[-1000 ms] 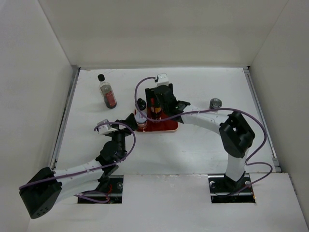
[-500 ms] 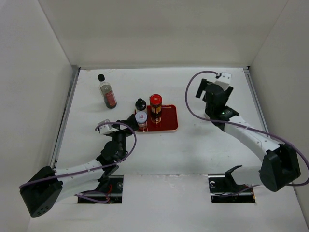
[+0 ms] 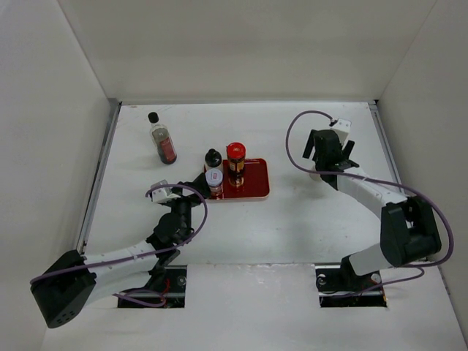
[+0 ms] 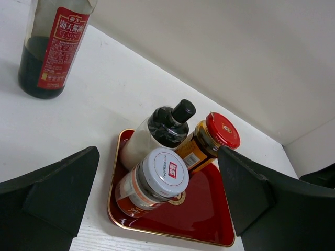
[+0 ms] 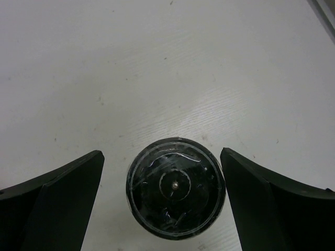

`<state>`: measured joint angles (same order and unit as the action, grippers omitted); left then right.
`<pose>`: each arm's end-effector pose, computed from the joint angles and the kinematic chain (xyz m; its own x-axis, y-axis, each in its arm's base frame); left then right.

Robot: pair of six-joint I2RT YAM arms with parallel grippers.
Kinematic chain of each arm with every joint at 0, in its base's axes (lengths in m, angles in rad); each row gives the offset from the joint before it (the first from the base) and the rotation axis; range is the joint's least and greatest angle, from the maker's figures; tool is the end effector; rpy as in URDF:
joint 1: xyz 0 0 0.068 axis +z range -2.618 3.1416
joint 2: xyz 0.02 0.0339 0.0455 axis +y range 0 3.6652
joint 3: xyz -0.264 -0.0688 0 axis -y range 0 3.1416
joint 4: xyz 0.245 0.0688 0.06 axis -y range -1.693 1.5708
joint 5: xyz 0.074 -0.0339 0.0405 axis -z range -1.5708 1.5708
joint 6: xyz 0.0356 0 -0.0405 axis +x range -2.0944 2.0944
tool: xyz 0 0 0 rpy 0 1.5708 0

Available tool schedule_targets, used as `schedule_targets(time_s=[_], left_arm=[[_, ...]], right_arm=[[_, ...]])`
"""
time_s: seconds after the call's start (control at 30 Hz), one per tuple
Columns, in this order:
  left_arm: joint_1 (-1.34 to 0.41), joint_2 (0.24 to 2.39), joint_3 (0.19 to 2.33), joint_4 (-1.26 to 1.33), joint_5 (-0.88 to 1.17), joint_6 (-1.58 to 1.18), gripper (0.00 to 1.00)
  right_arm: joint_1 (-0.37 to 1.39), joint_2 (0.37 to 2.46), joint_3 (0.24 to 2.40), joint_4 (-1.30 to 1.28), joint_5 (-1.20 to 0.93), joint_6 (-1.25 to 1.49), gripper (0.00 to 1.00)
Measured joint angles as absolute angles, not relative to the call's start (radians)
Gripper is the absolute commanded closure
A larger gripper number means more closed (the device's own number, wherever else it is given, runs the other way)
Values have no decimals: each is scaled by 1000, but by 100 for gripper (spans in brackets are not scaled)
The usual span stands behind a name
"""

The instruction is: Organize the condiment bottles

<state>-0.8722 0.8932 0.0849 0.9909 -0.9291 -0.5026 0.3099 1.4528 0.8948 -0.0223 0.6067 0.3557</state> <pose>0.1253 -0.1048 0.2008 0.1256 -0.5979 -0.7917 0.0139 0.7990 -0.6012 0.3061 0.0767 0.2402 -0.4186 0.1664 -0.8928 0.3727 0.9280 -0.0018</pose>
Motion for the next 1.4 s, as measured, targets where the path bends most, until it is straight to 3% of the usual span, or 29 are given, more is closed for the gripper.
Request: schedule_targets(time_s=[0.07,0.13,0.2,0.33,0.57,0.73,1.13,1.2,1.3,1.4], left_arm=[[-872,894,85,992,-928,-503,0],[-872,897,85,992,-928,-503,0],[-872,901,85,991,-926,-503,0],[-872,904,85,992,-923,-503,0],[-872,918,85,992,-919,-505,0],[-872,920,85,991,-916,-505,0],[-872,918,85,991,-916,-505,0],[-872,918,85,992,-916,-505,0],[-872,918,85,992,-916,-505,0],[-872,916,85,991,-915,-505,0]], right_arm=[[300,1465,892,-23,594,366,8],[295,1470,888,-23,585,371,29],[294,1470,885,-22,583,380,43],[316,1450,877,-19,577,383,49],[522,1433,949,-21,564,369,48],[639,1539,1113,22,533,361,47],[693,1774,1217,49,506,355,44],[696,1792,1218,68,507,354,33],[702,1792,1218,74,506,361,0],[708,1779,1212,86,522,364,0]])
